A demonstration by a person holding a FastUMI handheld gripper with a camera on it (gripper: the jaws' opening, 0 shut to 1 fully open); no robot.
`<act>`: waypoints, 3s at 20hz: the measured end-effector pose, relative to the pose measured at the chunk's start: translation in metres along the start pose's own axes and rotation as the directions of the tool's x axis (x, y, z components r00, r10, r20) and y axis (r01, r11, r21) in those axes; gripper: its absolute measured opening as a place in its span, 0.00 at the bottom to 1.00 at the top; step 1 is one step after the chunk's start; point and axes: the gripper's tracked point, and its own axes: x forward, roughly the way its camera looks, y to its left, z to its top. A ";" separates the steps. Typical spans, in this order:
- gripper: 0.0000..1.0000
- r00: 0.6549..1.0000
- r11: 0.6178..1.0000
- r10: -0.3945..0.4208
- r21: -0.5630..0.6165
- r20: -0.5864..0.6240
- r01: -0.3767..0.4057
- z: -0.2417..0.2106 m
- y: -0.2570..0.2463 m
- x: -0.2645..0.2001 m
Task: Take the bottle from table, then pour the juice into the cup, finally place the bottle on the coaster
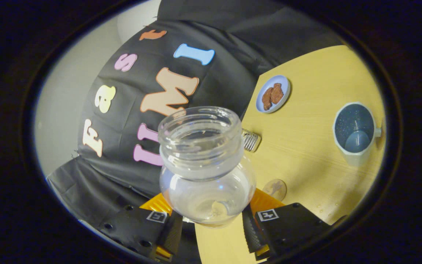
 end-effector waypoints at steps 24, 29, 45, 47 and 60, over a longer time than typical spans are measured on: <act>0.80 0.988 0.894 0.069 0.431 0.141 -0.124 0.051 0.001 0.013; 0.80 0.981 0.864 0.074 0.480 0.177 -0.151 0.059 0.000 0.012; 0.79 0.971 0.797 0.080 0.571 0.226 -0.198 0.069 0.005 0.011; 0.79 0.969 0.785 0.080 0.585 0.232 -0.205 0.071 0.004 0.011; 0.78 0.966 0.758 0.076 0.615 0.247 -0.217 0.070 0.007 0.012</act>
